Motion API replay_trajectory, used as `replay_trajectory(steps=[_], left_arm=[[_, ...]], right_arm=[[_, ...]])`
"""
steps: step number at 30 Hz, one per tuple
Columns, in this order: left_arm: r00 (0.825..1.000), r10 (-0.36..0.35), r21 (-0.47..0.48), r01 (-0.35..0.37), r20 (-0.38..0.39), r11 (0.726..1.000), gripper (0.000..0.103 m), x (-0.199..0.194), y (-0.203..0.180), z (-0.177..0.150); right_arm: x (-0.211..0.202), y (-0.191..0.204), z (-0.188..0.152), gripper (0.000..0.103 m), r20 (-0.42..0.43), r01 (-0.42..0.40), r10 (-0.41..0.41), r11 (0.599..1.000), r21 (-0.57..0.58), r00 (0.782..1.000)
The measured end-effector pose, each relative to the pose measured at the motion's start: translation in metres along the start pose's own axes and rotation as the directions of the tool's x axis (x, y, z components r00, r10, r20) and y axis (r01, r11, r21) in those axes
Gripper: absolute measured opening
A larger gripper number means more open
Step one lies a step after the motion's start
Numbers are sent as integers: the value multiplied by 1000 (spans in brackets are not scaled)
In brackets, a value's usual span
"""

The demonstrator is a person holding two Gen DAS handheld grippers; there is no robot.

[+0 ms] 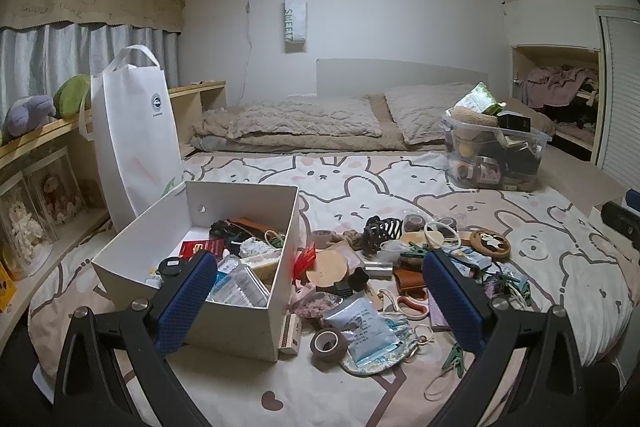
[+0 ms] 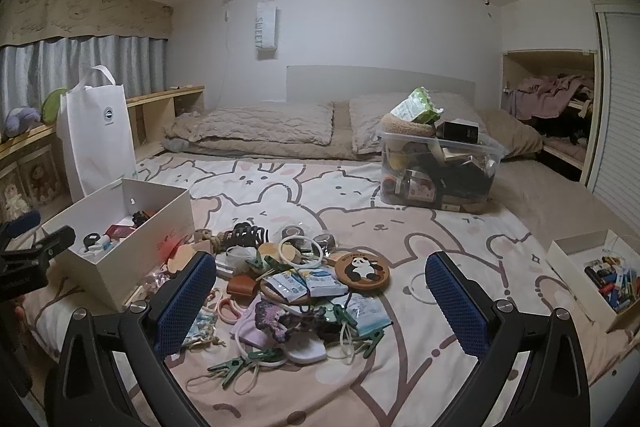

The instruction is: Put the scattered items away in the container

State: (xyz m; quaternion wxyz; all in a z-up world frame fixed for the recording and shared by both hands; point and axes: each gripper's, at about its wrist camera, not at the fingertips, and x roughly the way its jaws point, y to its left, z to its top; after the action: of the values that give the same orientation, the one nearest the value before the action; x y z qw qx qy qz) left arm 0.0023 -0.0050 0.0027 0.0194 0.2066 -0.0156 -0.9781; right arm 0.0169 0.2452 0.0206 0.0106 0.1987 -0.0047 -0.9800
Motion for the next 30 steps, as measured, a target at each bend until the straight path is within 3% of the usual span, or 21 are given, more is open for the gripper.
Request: replay_trajectory(steps=[11,20,24,30], left_arm=[[998,-49,-36,47,-48,998,103,23,7,-17],[991,-78,7,79,-109,997,103,48,-4,-38],[982,-106,-41,101,-157,994,103,63,-3,-48],[971,-108,-108,86,-214,990,103,86,-7,-64]], right_arm=[[25,-9,-13,103,-33,-18,20,998,66,999],[50,-6,-29,103,-78,-26,33,996,86,996],[57,-20,-37,103,-61,-55,68,981,186,996],[73,-32,-53,103,-131,-12,38,982,190,991]])
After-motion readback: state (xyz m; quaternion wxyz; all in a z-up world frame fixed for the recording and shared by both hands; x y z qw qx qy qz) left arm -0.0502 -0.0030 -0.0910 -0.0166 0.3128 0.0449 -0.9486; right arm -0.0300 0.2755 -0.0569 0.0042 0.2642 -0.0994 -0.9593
